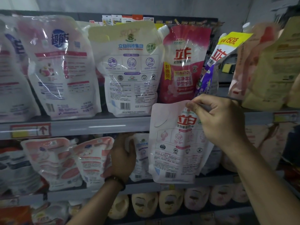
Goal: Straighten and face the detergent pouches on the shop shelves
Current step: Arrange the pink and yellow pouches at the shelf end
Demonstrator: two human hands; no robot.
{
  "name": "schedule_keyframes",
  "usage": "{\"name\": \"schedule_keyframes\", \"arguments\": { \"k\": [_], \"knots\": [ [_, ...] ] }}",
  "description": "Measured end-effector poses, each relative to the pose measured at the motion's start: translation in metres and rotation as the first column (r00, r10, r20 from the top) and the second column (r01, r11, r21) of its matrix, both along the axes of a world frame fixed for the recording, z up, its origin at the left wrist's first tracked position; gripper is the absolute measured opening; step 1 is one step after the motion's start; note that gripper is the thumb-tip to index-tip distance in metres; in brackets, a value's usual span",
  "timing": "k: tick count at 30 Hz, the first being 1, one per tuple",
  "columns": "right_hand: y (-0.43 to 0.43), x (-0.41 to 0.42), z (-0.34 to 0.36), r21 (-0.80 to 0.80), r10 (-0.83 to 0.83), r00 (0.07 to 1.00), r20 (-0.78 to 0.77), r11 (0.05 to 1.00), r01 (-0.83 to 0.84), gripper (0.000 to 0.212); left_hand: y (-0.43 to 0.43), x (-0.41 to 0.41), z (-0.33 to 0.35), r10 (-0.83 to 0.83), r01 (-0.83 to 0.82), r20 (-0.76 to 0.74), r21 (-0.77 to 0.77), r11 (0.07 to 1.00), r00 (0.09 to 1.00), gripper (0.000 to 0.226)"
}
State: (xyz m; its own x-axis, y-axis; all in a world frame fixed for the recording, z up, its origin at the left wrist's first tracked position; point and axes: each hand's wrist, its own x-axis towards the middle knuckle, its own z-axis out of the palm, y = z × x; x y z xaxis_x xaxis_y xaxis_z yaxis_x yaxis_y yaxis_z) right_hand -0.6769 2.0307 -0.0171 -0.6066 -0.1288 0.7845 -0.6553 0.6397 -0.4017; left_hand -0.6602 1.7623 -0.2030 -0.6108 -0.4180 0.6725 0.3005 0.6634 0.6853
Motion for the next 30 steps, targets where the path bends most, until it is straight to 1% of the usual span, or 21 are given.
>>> {"name": "schedule_keyframes", "arguments": {
  "k": [2, 3, 4, 6, 8, 10, 11, 13, 15, 18, 19, 21, 23, 26, 30],
  "knots": [
    [0.0, 0.001, 0.002, 0.003, 0.013, 1.0, -0.002, 1.0, -0.013, 0.027, 0.009, 0.012, -0.007, 0.031, -0.041, -0.085, -0.118, 0.992, 0.996, 0.021],
    [0.0, 0.001, 0.004, 0.006, 0.023, 1.0, -0.004, 1.0, -0.023, 0.029, 0.015, 0.019, -0.008, 0.012, -0.031, -0.12, -0.152, 0.988, 0.993, 0.02],
    [0.0, 0.002, 0.006, 0.011, 0.03, 1.0, -0.006, 0.999, -0.03, 0.031, 0.023, 0.026, -0.008, -0.025, 0.005, -0.131, -0.153, 0.988, 0.991, 0.021],
    [-0.002, 0.003, 0.011, 0.018, 0.043, 0.999, -0.003, 0.999, -0.043, 0.036, 0.04, 0.038, 0.002, -0.146, 0.14, -0.1, -0.061, 0.988, 0.984, 0.024],
    [-0.003, 0.003, 0.017, 0.014, 0.054, 0.998, -0.012, 0.998, -0.053, 0.038, 0.056, 0.048, 0.014, -0.266, 0.271, -0.053, 0.128, 0.954, 0.962, 0.028],
    [-0.002, 0.004, 0.027, 0.007, 0.05, 0.998, -0.032, 0.999, -0.05, 0.036, 0.068, 0.055, 0.024, -0.322, 0.322, -0.048, 0.295, 0.9, 0.945, 0.031],
    [-0.001, 0.004, 0.032, 0.004, 0.048, 0.998, -0.043, 0.999, -0.048, 0.034, 0.073, 0.058, 0.028, -0.338, 0.339, -0.061, 0.335, 0.879, 0.939, 0.035],
    [0.0, 0.004, 0.044, 0.007, 0.036, 0.997, -0.074, 0.999, -0.035, 0.031, 0.081, 0.065, 0.039, -0.389, 0.39, -0.078, 0.35, 0.852, 0.918, 0.041],
    [-0.001, 0.004, 0.056, 0.012, 0.024, 0.994, -0.106, 1.0, -0.023, 0.03, 0.089, 0.067, 0.051, -0.393, 0.384, -0.051, 0.358, 0.851, 0.918, 0.031],
    [-0.001, 0.003, 0.072, 0.012, 0.007, 0.989, -0.15, 1.0, -0.006, 0.028, 0.092, 0.066, 0.073, -0.289, 0.27, 0.027, 0.289, 0.919, 0.957, 0.03],
    [0.0, 0.002, 0.078, 0.016, 0.011, 0.987, -0.157, 1.0, -0.008, 0.028, 0.092, 0.065, 0.084, -0.276, 0.256, 0.045, 0.255, 0.932, 0.96, 0.028],
    [0.001, -0.001, 0.09, 0.006, 0.044, 0.986, -0.161, 0.999, -0.043, 0.027, 0.089, 0.066, 0.106, -0.316, 0.294, 0.093, 0.192, 0.936, 0.944, 0.031],
    [0.002, -0.003, 0.105, -0.023, 0.067, 0.983, -0.169, 0.997, -0.071, 0.024, 0.088, 0.067, 0.129, -0.375, 0.359, 0.121, 0.131, 0.924, 0.919, 0.044],
    [0.001, -0.006, 0.128, -0.039, 0.045, 0.979, -0.199, 0.998, -0.054, 0.023, 0.086, 0.063, 0.158, -0.348, 0.35, 0.137, 0.01, 0.937, 0.928, 0.064],
    [-0.001, -0.014, 0.158, -0.046, 0.069, 0.971, -0.229, 0.996, -0.081, 0.026, 0.084, 0.05, 0.188, -0.318, 0.322, 0.1, -0.031, 0.946, 0.943, 0.066]
  ]
}}
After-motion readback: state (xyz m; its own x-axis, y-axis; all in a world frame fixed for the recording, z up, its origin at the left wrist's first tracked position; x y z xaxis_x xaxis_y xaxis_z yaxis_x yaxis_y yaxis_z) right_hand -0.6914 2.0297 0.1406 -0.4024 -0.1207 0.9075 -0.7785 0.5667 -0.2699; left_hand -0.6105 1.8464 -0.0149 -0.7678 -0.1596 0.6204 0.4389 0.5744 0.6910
